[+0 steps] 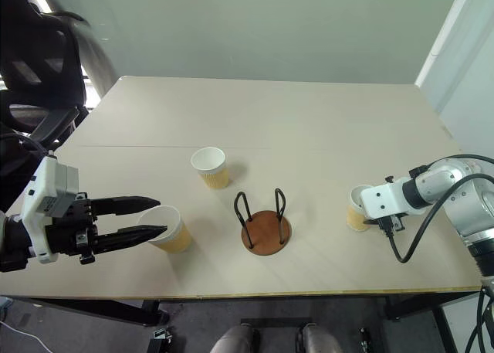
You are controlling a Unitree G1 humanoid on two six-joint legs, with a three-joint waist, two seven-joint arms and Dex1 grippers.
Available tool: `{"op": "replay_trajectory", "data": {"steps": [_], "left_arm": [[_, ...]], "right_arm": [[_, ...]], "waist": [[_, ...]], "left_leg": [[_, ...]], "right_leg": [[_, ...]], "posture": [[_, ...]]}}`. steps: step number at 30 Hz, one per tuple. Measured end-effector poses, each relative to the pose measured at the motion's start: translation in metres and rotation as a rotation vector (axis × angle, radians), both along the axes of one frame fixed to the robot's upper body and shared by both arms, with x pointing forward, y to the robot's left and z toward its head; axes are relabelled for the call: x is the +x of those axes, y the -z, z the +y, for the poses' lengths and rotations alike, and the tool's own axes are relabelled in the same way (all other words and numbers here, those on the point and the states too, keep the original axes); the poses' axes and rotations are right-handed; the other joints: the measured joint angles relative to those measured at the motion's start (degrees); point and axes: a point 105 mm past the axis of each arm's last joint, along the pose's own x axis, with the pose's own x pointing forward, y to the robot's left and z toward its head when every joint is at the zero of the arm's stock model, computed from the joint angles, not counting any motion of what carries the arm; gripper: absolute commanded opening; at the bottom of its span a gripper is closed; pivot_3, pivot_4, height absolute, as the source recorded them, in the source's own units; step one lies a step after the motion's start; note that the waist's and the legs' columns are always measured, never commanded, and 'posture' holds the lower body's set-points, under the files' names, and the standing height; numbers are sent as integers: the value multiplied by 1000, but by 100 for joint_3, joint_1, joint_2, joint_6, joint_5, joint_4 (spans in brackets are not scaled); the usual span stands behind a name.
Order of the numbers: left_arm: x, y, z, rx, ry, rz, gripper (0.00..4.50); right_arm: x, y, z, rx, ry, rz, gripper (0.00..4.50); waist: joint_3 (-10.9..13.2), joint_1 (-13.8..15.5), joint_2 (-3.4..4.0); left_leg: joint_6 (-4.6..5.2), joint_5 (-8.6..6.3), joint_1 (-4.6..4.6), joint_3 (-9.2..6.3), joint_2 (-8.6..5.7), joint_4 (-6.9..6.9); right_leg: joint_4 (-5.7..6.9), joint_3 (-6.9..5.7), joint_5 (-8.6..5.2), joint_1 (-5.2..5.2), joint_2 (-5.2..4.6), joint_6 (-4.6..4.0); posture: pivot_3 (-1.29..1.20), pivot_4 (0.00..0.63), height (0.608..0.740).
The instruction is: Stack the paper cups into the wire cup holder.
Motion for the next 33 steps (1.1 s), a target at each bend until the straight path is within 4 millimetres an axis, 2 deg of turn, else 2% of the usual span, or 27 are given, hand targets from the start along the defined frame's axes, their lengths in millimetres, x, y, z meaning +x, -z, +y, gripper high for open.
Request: {"op": "replay_trajectory", "data": {"steps": [2, 8, 11, 13, 19, 22, 28, 30, 33], "left_arm": [[0, 0, 0, 0, 0, 0, 2765], [0, 0, 1, 0, -2, 0, 2765], [0, -1, 2, -2, -5, -1, 2765], [1, -4, 5, 0, -13, -9, 2765], [0, -8, 6, 11, 7, -9, 2765], [0, -8, 6, 11, 16, -8, 2765], [-1, -6, 4, 10, 16, -11, 2765], [-2, -5, 3, 13, 16, -8, 2765], [-2, -3, 4, 7, 4, -6, 2765]], "right_arm": [[0, 0, 0, -1, -1, 4, 24], [-5, -1, -2, -4, -13, 40, 24], [-12, -7, 9, 58, -55, 93, 24], [-17, -25, 28, 141, -126, 109, 24], [-24, -102, 85, 371, -322, 24, 24], [-33, -122, 121, 486, -417, 43, 24], [-40, -118, 150, 522, -468, 120, 24], [-41, -119, 151, 514, -480, 115, 24], [-41, -110, 151, 467, -485, 128, 24]], "waist": [[0, 0, 0], [0, 0, 0], [0, -5, 1], [1, -35, 1], [2, -83, 4], [2, -97, 4], [2, -26, 3], [0, -23, 1], [0, -28, 0]], "left_leg": [[0, 0, 0, 0, 0, 0], [0, 0, 0, 0, 0, 0], [-1, 0, -1, 2, 0, -1], [-1, 0, 0, 3, 0, -2], [0, 5, 4, 3, 1, -2], [1, 6, 4, -2, 2, -5], [2, 1, -16, -5, -1, -3], [0, -4, -15, -5, -1, -4], [-9, -11, -10, -5, 1, -4]], "right_leg": [[0, 0, 0, 0, 0, 0], [-1, 0, -1, 0, 0, -1], [-1, 0, -3, -1, 0, -4], [0, 0, -9, -3, 1, -12], [1, 1, -19, -3, 2, -30], [4, -4, -27, -5, 3, -44], [1, -4, -21, -14, 2, -39], [1, -5, -21, -13, 2, -38], [8, -7, -20, -14, 2, -38]], "posture": [[0, 150, 740], [0, 150, 740], [0, 150, 740], [0, 150, 740], [0, 150, 740], [0, 150, 740], [0, 150, 740], [0, 150, 740], [0, 150, 740]]}}
